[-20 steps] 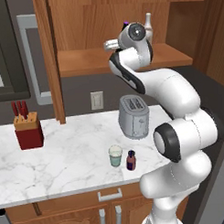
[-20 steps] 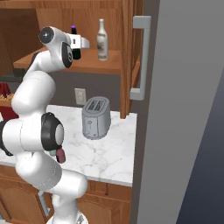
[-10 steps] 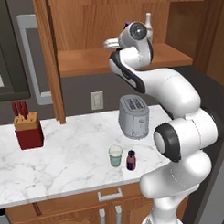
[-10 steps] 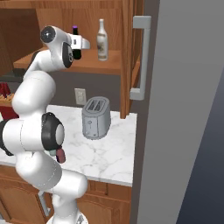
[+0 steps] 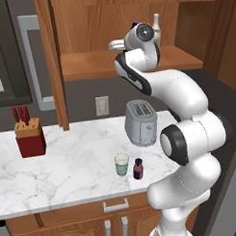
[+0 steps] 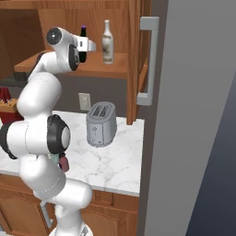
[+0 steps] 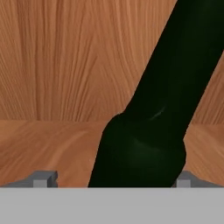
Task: Sort all alcoholic drinks to one cabinet, and non-alcoholic drinks to the other.
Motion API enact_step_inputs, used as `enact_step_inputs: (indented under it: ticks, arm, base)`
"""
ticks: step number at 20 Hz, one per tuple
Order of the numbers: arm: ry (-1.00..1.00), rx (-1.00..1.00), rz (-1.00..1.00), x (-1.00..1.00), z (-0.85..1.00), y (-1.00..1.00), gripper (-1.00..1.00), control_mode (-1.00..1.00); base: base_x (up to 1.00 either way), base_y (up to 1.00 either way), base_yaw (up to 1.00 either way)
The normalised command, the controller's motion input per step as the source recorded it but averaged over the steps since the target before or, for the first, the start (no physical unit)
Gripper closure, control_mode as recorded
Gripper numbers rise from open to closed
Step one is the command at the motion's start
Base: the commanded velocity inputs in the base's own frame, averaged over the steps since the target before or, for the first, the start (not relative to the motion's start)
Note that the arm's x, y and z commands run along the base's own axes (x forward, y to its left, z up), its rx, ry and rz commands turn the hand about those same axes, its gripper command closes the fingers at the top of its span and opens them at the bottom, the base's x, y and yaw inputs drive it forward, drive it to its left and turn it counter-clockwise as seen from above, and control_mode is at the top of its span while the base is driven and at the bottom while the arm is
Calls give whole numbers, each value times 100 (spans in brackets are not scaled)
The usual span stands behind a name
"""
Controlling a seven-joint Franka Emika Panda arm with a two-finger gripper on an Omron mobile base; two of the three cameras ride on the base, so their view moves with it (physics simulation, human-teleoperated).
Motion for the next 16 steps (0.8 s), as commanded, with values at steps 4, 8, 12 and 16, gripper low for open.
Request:
enact_step_inputs:
  ticks: [4,8,12,16]
  arm:
    - [0,1,0,24,7,2,-100,-100]
    - [0,2,0,13,5,0,-100,-100]
    - [0,3,0,1,0,0,-100,-100]
    - [0,5,0,-29,0,0,-100,-100]
  base:
    - [0,0,0]
    - [0,0,0]
    - [0,0,0]
    - [0,0,0]
